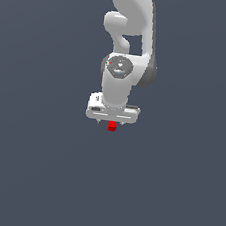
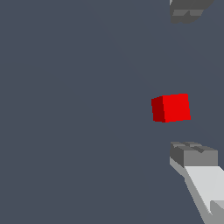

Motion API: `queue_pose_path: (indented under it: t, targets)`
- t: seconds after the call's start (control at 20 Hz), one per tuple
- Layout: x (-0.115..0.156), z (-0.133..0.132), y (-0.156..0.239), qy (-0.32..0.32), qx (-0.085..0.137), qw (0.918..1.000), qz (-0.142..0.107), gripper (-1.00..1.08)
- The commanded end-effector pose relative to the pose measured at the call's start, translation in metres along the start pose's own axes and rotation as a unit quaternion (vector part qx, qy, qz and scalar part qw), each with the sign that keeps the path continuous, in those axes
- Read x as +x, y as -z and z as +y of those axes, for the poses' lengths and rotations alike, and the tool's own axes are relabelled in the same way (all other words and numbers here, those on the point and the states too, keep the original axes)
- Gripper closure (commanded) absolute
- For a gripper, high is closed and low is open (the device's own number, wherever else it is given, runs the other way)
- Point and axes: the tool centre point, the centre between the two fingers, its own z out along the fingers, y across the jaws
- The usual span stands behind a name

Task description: Pick up the red cube and move it to a goal position.

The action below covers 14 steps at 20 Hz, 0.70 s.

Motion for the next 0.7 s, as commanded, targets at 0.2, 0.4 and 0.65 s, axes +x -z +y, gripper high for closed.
queue_pose_path:
  t: [0.2, 0.4, 0.65]
  targets:
    - [-0.001, 0.0, -0.003, 0.001, 0.0, 1.0, 0.001, -0.92]
    - [-0.006, -0.002, -0.012, 0.006, 0.001, 1.0, 0.003, -0.92]
    - [-0.015, -0.004, -0.031, 0.015, 0.003, 0.9998, 0.009, -0.92]
